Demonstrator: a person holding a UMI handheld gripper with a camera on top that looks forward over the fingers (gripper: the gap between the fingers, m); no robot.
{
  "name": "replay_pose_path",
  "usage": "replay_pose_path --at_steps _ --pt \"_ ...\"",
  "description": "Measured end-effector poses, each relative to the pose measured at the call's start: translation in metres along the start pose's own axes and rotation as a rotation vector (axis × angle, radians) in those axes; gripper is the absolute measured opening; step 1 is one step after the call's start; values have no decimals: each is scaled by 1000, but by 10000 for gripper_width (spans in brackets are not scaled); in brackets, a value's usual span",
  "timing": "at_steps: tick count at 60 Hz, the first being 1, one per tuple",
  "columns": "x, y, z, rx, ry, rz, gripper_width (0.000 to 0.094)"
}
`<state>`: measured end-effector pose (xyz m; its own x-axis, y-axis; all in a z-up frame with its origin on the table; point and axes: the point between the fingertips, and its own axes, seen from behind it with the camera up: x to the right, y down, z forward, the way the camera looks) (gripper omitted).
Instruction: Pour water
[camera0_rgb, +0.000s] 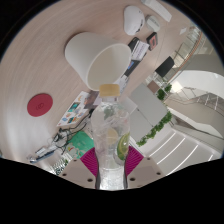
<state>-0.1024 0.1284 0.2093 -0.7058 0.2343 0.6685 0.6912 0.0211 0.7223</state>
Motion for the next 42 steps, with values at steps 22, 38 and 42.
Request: replay_pose_path --at_steps 22,38,42 --pt "9 21 -20 212 10 1637 364" --pt "-79 -16 2 483 -208 2196 444" --pt "-97 -46 3 527 -243 2188 440"
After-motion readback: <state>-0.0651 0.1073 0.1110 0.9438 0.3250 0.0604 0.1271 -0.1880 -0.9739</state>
